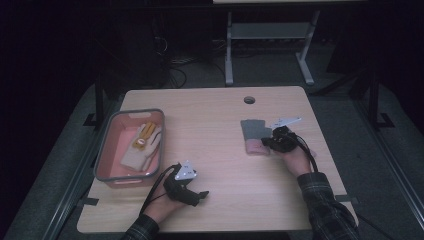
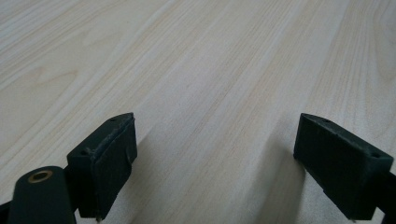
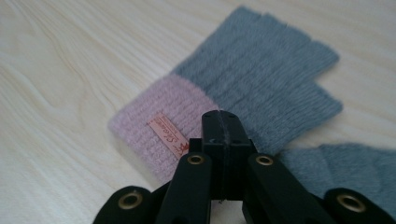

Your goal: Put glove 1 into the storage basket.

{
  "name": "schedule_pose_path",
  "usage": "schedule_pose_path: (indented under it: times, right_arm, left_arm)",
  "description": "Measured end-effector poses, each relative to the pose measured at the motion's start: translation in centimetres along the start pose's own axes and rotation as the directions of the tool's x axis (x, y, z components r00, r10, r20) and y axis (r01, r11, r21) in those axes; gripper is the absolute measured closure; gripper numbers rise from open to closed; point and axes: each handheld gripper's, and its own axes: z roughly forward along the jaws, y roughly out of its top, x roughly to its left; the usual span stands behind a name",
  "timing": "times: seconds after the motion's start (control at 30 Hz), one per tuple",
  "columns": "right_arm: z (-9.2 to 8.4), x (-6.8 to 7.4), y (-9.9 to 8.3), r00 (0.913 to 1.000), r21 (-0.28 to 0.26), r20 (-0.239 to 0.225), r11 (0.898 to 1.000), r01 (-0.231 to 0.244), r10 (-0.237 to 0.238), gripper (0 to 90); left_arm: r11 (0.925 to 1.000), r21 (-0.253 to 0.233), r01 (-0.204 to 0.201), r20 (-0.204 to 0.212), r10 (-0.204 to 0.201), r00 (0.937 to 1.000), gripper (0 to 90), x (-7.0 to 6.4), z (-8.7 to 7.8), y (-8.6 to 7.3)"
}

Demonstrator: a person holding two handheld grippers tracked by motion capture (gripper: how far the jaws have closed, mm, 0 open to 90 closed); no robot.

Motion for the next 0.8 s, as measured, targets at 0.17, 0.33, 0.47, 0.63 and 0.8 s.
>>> schedule_pose_path:
  times: [0.17,0.33,0.47,0.63,0.8]
  right_arm:
    - [0.2,0.5,-0.1,0.9997,0.015,-0.026,1.000,0.001,0.000,90.0]
    - [0.4,1.6,0.1,0.9975,0.026,-0.060,0.999,0.038,-0.037,90.0]
    - [0.5,2.8,0.3,0.9938,0.034,-0.098,0.998,0.057,-0.053,90.0]
    - [0.7,4.3,0.4,0.9855,0.038,-0.141,0.994,0.101,-0.094,90.0]
    - [0.7,5.8,0.5,0.9767,0.042,-0.172,0.990,0.137,-0.128,90.0]
  left_arm:
    - [1.0000,-0.003,0.001,0.001,-0.001,1.0000,12.6,0.0,0.0,0.0]
    - [1.0000,-0.004,0.002,0.001,-0.002,1.0000,12.6,0.0,0.0,0.0]
    - [1.0000,-0.004,0.002,0.001,-0.002,1.0000,12.6,0.0,0.0,0.0]
    - [1.0000,-0.003,0.001,0.001,-0.001,1.0000,12.6,0.0,0.0,0.0]
    - [1.0000,-0.001,-0.001,0.001,0.001,1.0000,12.6,0.0,0.0,0.0]
